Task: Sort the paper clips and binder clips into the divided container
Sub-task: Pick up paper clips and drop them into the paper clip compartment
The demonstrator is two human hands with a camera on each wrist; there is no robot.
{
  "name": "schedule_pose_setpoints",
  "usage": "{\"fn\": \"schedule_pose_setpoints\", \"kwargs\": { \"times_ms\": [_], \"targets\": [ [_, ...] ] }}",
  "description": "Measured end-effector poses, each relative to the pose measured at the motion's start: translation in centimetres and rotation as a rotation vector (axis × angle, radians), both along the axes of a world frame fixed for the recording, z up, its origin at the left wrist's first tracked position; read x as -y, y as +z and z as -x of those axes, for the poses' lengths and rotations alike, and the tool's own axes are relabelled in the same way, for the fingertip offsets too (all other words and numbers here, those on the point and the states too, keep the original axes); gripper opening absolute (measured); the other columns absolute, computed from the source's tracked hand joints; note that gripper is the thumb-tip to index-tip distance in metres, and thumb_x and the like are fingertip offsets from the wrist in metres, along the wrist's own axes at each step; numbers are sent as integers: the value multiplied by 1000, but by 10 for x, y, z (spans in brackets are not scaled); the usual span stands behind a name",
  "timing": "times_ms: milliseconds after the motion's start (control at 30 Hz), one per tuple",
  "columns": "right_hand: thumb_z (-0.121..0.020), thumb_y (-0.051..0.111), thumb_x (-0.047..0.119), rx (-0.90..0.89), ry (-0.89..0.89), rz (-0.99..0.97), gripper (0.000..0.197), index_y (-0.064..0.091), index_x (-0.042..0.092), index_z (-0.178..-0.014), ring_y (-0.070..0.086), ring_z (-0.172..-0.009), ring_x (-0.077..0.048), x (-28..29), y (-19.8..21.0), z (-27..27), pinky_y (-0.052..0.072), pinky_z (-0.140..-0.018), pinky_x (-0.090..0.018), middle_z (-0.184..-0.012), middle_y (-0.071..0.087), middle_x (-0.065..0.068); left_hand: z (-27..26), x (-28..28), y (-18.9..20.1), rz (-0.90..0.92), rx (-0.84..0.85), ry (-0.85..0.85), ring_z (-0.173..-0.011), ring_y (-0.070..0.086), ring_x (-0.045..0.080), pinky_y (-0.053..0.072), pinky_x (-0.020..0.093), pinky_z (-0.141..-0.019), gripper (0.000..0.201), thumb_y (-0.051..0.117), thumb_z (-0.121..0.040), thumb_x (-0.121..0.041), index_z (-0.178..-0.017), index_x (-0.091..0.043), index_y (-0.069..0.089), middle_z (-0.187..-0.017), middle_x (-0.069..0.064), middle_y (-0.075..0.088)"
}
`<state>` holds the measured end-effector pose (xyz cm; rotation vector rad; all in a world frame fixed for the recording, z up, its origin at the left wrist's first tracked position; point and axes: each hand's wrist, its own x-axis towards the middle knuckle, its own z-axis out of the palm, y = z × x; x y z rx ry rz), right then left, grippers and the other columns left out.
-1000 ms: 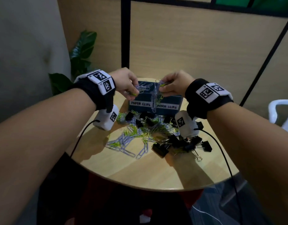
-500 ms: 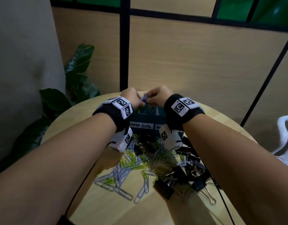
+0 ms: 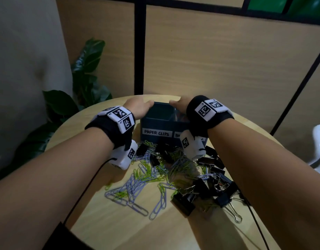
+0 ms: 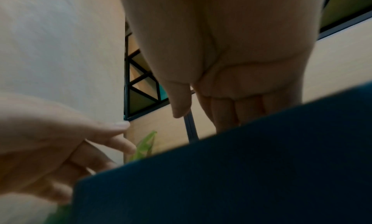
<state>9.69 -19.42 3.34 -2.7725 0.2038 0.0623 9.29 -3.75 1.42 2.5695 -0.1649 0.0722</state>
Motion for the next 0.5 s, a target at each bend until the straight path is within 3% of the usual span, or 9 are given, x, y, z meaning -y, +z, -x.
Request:
{"fn": "schedule_pose_setpoints", "kwargs": {
  "times_ms": [67,133,200,267,333,400,500],
  "targets": [
    [-97,41,36,73,14,-124,42,62,-1,-95,58,-93,-31,-6,8,1,45,-83,-37,-104,63,-18,15,-6,-2,-25,39,30,-124,49,29,39,35,-99,59,34,-98,-47,-133,-3,49,-138,15,51],
    [-96,46,25,150,57,-318,32,64,-1,-102,56,-87,-25,-10,15,2,49,-87,-38,-107,67,-15,40,-12,-8,-112,177,50,-107,53,25,43,34,-87,46,43,-94,-48,-119,-10,54,-119,8,55],
    [-94,48,17,205,100,-409,30,63,2,-116,59,-88,-20,-11,18,9,51,-95,-37,-110,70,-12,67,-15,-15,-161,208,-123,-87,50,17,39,25,-67,26,57,-89,-40,-100,-17,54,-97,-1,54],
    [-91,51,12,234,117,-338,26,68,4,-109,63,-89,-23,-12,16,13,53,-93,-38,-103,72,-12,84,-16,-20,-223,18,-412,-85,53,16,40,23,-62,27,67,-83,-36,-103,-20,60,-89,-5,56],
    [-89,54,13,215,143,-272,23,71,3,-101,65,-79,-23,-17,9,22,57,-85,-38,-88,72,-10,92,-16,-23,-370,-212,-572,-104,54,18,46,24,-81,56,72,-78,-42,-128,-25,54,-111,-3,55],
    [-89,57,17,153,201,-253,17,69,6,-95,60,-63,-17,-21,3,37,55,-67,-32,-73,67,-3,95,-13,-28,-535,-341,-603,-131,39,19,38,32,-108,88,72,-71,-54,-147,-33,30,-140,-1,35],
    [-87,62,19,12,282,-196,8,64,13,-83,57,-57,-15,-24,-3,61,49,-50,-23,-67,62,-2,97,-9,-36,-684,-355,-594,-139,27,24,32,39,-114,101,73,-68,-58,-150,-40,17,-147,3,20]
  ]
}}
